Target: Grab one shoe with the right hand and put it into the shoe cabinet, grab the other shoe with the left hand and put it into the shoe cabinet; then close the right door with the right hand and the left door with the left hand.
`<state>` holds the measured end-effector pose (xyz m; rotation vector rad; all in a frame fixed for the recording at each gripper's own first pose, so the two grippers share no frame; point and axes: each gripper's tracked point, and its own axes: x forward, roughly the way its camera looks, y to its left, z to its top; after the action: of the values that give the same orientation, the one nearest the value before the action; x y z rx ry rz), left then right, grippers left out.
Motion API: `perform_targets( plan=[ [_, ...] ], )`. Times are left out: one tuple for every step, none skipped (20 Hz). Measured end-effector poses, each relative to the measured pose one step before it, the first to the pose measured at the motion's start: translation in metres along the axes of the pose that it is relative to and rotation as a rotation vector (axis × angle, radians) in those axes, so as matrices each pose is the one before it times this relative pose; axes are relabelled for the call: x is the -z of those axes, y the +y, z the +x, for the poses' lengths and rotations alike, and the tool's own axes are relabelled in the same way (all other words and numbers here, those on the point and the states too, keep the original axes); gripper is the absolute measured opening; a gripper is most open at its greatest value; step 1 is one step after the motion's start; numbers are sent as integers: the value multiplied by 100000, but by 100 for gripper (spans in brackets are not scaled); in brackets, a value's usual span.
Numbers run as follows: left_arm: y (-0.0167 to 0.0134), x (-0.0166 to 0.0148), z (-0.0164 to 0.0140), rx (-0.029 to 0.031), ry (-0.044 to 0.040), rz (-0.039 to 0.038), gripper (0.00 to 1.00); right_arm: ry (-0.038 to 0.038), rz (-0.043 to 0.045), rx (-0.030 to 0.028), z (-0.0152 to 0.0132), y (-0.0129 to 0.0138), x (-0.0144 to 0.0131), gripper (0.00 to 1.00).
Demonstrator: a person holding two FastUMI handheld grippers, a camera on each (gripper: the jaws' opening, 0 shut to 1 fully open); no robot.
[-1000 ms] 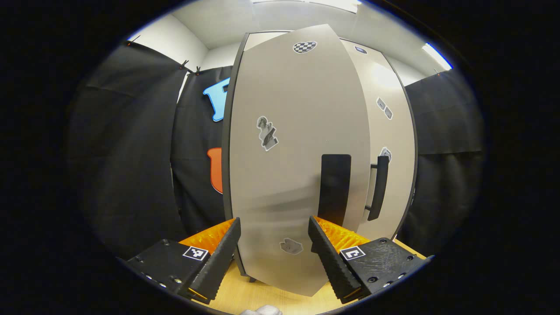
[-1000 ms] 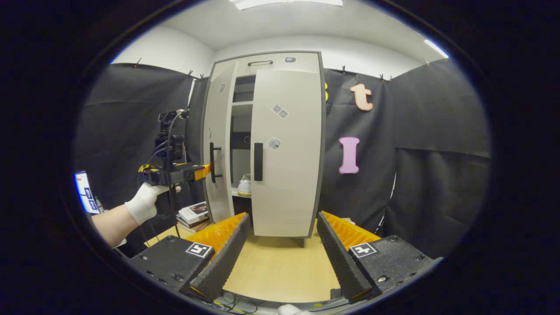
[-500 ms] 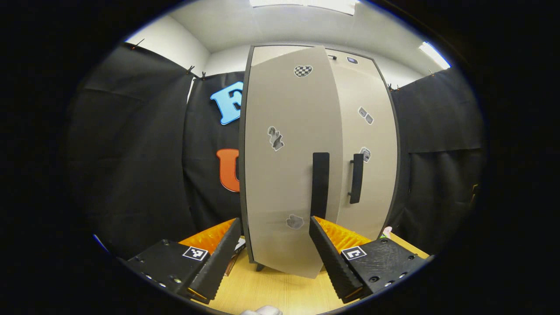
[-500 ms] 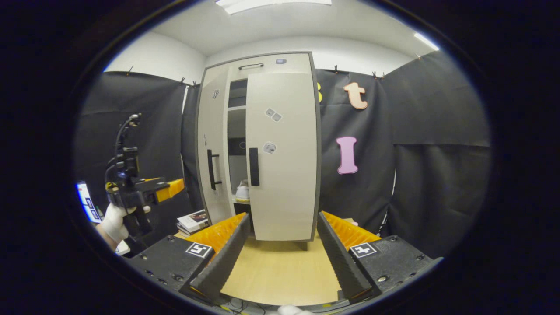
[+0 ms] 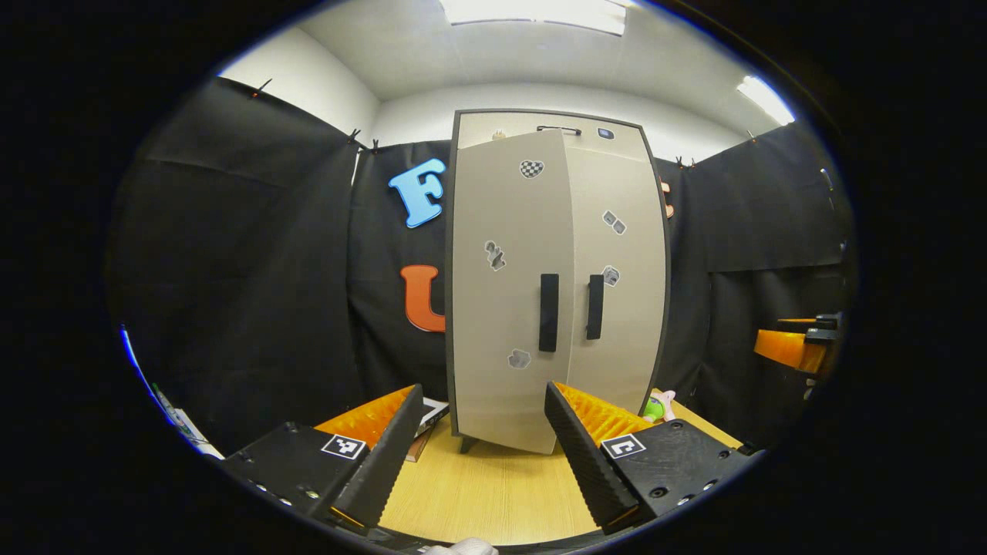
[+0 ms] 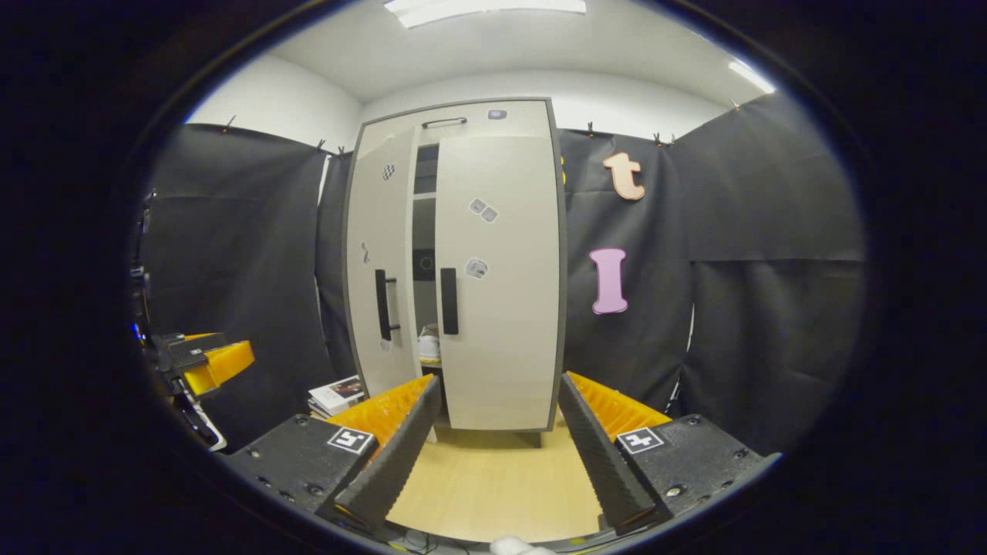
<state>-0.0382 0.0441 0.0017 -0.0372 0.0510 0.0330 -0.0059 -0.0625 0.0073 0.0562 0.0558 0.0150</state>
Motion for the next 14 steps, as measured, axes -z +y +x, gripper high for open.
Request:
perform_targets(
  plan=[
    [341, 321, -851, -1326, -71, 264, 95, -604, -75, -199, -141, 405, 9, 100],
    [-271, 359, -834, -312, 2, 431, 95, 211, -203, 183, -83, 229, 204, 99],
    [105, 455, -561, 302, 566, 354, 95, 193, -104, 7, -231, 381, 252, 99],
    [55, 264, -539, 73, 218, 153, 95, 306, -125, -102, -139, 451, 141, 99],
    [110, 213, -353, 378, 234, -30, 95, -442, 40, -62, -293, 438, 75, 99],
    [225, 230, -253, 297, 366, -328, 95, -501, -22, -235, -116, 528, -39, 99],
    [94, 110, -252, 501, -116, -275, 95, -542, -224, 206, -231, 355, 51, 100],
    [204, -52, -236, 11, -333, 88, 95, -156, -305, 203, -184, 306, 154, 100],
    [293, -26, -17, -329, -404, -78, 95, 251, -320, 19, -128, 310, 143, 100],
    [127, 106, -20, -77, 305, -586, 95, 78, -43, -343, -132, 401, 101, 99],
    [8, 72, 2, 490, 231, -805, 95, -229, 109, -517, -105, 311, -14, 100],
    [-5, -37, 51, 244, -27, -313, 95, -355, 59, -99, -42, 166, -57, 99],
    [79, -76, 105, -172, 29, 309, 95, -453, 69, -246, 14, 204, -61, 99],
    [157, -92, 2, -307, -180, 220, 95, 90, 57, -394, 133, 248, 62, 99]
  ],
)
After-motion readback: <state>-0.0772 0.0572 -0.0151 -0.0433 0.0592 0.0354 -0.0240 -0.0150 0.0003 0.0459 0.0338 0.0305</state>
